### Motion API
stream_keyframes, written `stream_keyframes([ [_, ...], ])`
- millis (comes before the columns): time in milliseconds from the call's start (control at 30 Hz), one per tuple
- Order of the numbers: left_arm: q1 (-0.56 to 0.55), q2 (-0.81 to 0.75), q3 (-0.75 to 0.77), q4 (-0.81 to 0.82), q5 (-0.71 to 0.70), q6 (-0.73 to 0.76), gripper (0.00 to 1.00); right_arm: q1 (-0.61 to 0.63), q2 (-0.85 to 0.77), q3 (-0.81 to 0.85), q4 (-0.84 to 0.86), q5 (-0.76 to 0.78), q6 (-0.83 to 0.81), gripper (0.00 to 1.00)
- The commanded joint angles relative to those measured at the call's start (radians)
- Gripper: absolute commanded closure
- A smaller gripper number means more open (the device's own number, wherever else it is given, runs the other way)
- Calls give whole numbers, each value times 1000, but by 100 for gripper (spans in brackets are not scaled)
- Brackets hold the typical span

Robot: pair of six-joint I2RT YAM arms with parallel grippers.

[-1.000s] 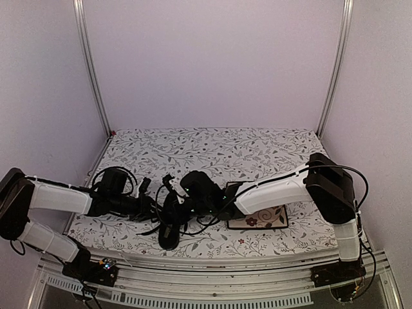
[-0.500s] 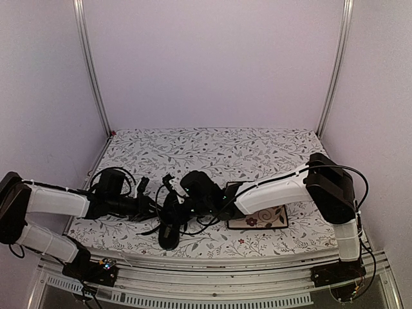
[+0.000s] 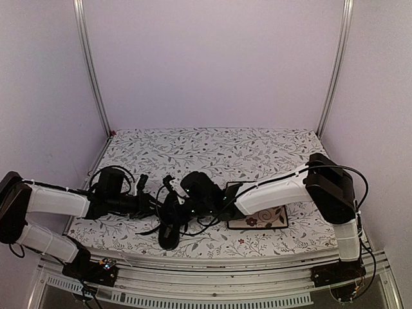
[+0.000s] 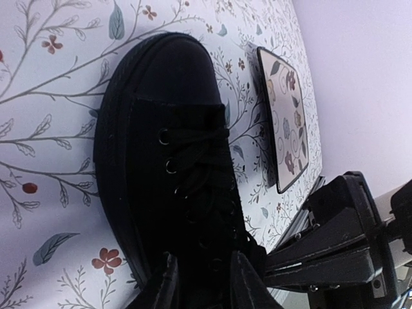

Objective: Tie the shoes

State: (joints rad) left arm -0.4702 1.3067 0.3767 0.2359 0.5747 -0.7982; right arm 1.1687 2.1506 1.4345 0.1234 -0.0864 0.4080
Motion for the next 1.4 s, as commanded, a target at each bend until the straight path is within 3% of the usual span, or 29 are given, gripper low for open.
stream_keyframes([
  [0,10,24,6,83,23,-6,72,8,-25,-30,12,35,8,98],
  [400,-4,72,-6,123,134,27,75,8,-40,-49,14,71,20,98],
  [667,-4,68,-17,136,110,11,79,8,-41,-51,15,71,22,98],
  [1000,-1,0,-29,88,-34,-40,71,8,-44,-55,17,71,23,98],
  [1367,-8,54,-15,56,28,-6,75,9,-44,-57,19,73,23,98],
])
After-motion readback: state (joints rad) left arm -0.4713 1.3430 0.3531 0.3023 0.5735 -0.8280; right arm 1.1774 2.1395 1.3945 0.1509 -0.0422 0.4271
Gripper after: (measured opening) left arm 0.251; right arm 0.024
